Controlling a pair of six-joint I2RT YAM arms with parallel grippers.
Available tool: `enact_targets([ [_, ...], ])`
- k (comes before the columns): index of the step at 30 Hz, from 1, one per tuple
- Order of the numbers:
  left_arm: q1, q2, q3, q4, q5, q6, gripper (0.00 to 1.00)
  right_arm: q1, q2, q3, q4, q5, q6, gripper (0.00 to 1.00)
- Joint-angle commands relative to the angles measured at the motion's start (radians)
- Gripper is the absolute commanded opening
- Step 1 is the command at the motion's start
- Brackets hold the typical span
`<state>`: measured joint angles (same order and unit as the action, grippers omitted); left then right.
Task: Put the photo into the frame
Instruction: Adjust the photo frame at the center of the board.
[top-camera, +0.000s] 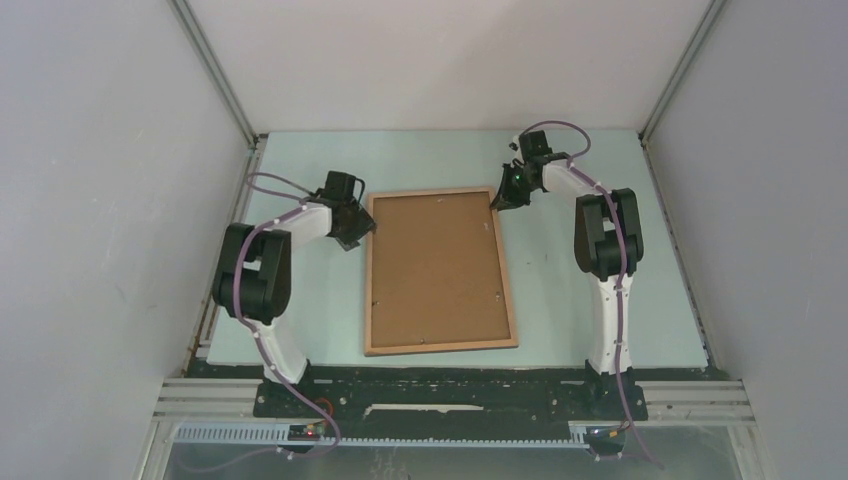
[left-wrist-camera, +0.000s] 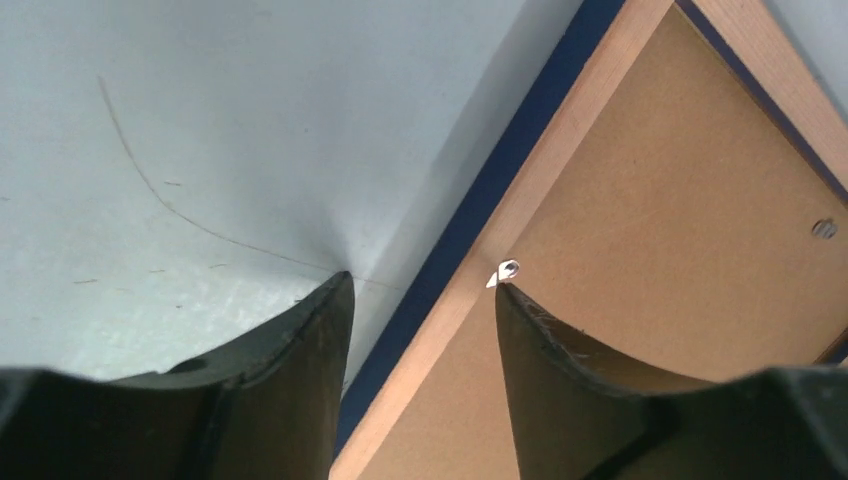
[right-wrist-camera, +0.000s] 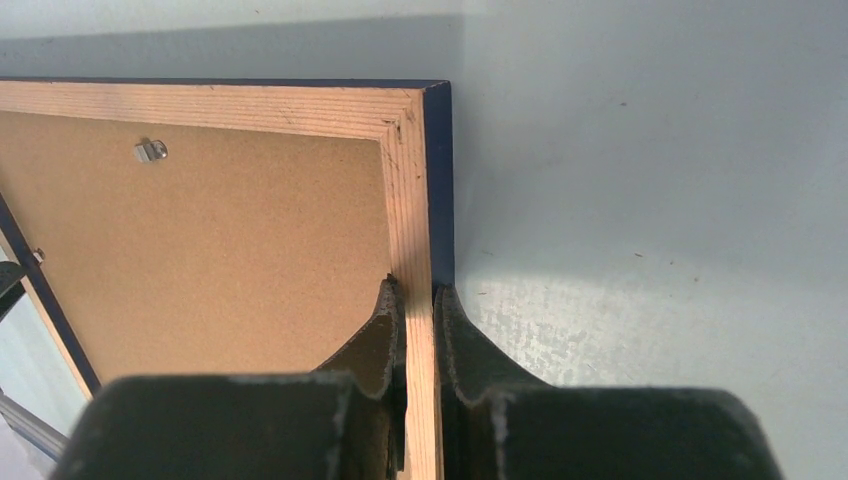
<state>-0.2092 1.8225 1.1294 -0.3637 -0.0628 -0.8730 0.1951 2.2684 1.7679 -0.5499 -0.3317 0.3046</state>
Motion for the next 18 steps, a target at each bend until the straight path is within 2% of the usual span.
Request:
enact_targets([
  [1, 0.022, -0.103, -0.029, -0.010, -0.008, 0.041, 0.67, 0.002, -0.033, -0.021, -0.020, 0.039, 0.003, 0.07],
  [5, 0.024, -0.185, -0.087, -0.030, 0.009, 0.110, 0.78, 0.011, -0.051, -0.021, -0.019, 0.055, -0.004, 0.31],
  [11, 0.021, -0.175, -0.163, -0.009, 0.180, 0.146, 0.80, 0.042, -0.113, -0.007, -0.107, 0.177, -0.016, 0.51],
  [16, -0.003, -0.225, -0.245, 0.002, 0.144, 0.171, 0.81, 0.073, -0.383, -0.178, -0.126, 0.386, -0.016, 0.75],
  [18, -0.006, -0.250, -0.278, 0.027, 0.153, 0.176, 0.81, 0.083, -0.466, -0.256, -0.162, 0.405, -0.007, 0.77],
])
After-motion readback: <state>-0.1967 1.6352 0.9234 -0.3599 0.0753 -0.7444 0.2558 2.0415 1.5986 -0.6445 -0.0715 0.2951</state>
